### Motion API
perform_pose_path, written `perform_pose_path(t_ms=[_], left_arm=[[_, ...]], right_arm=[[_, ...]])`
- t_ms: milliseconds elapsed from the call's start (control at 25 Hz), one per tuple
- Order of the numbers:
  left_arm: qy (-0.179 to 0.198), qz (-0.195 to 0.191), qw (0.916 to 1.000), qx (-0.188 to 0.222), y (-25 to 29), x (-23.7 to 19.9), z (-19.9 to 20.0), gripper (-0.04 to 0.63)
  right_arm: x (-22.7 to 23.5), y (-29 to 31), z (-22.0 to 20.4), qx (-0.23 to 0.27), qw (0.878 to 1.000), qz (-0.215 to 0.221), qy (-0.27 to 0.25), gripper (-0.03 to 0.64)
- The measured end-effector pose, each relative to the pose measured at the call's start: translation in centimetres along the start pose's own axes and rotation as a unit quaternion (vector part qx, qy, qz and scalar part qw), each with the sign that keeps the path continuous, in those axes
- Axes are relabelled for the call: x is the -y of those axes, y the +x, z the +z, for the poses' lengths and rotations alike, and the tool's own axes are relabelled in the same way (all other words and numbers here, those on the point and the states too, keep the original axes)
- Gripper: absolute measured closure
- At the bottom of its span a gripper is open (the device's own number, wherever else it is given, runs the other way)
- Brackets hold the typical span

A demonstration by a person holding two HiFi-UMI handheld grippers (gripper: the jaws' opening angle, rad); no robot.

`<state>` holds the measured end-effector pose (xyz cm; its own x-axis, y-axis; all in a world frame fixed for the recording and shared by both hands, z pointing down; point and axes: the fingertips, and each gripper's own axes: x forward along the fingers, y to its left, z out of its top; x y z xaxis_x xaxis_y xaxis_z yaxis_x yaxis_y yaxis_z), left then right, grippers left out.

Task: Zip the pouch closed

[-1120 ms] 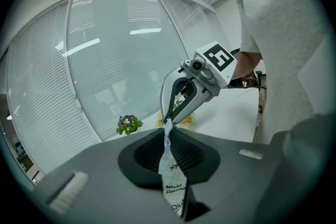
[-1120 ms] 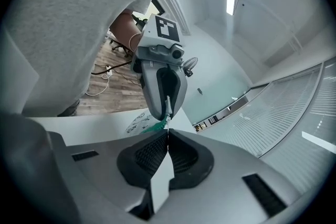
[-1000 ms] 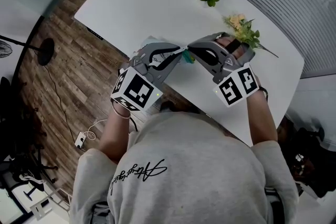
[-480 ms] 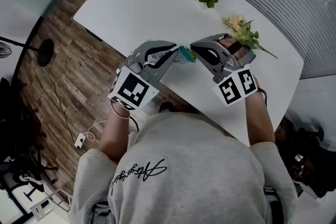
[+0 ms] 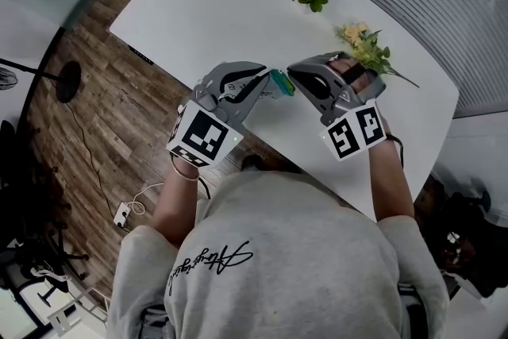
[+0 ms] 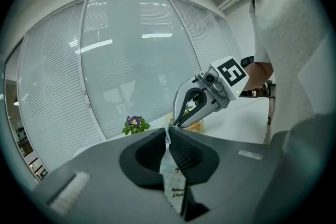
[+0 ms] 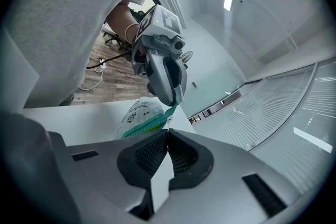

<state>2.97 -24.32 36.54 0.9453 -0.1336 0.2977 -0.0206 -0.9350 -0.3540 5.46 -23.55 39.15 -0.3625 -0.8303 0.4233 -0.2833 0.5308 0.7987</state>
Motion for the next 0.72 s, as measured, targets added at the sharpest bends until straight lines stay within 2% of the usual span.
perform_pose_path(t_ms=[320, 720], left_arm=[[0.005, 0.006, 0.9998, -0.017, 0.0, -0.5, -0.6, 0.575], [0.008, 0.014, 0.9997, -0.017, 0.0, -0.9, -0.4, 0.575]], right_arm=[[-0.3, 0.3, -0.6, -0.016, 1.0, -0.001, -0.012, 0.614], [-0.7, 0.3, -1.9, -0.032, 0.999, -0.004, -0.012, 0.612]])
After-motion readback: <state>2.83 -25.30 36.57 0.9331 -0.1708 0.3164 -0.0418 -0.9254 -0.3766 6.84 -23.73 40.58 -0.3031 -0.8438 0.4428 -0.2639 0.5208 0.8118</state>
